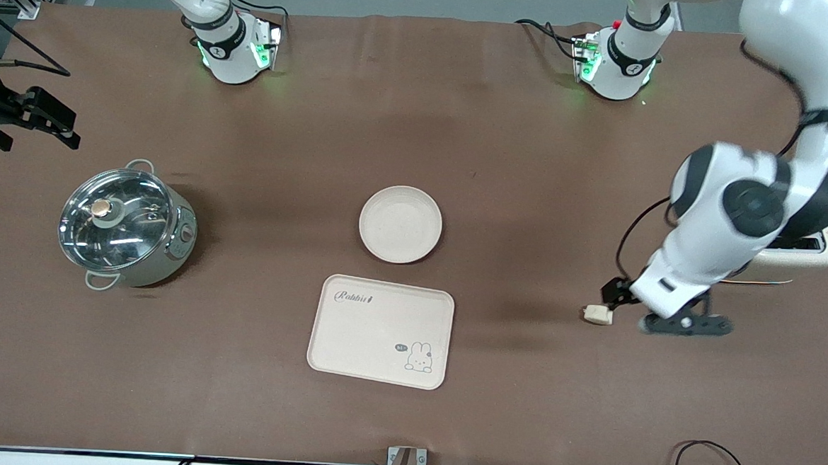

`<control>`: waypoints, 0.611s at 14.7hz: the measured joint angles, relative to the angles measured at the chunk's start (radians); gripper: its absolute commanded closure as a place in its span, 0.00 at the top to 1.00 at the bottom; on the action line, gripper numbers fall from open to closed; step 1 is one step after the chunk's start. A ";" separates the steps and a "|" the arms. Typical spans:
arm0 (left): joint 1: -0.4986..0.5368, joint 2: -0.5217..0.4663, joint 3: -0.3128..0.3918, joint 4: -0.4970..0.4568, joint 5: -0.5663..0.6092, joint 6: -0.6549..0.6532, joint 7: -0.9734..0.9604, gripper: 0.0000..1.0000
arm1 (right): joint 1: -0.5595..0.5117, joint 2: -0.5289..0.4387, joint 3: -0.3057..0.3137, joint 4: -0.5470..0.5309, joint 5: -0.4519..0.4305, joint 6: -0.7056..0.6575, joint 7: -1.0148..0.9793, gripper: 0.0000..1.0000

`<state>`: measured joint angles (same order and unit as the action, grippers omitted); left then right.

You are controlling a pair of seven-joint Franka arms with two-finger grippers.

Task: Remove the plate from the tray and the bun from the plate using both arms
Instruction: 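Carry the bun with the left gripper toward the toaster and lower it, then open the left gripper, release the bun, and raise the arm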

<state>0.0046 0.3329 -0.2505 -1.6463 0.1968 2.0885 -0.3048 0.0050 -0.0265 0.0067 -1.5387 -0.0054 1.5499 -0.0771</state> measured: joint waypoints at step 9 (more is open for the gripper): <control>-0.129 -0.390 0.150 0.026 -0.165 -0.461 0.101 1.00 | 0.004 0.000 0.000 0.000 0.000 -0.002 0.000 1.00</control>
<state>-0.1243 -0.0568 -0.1005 -1.6202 0.0323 1.6270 -0.2041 0.0088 -0.0265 0.0067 -1.5385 -0.0054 1.5480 -0.0771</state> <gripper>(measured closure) 0.000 0.000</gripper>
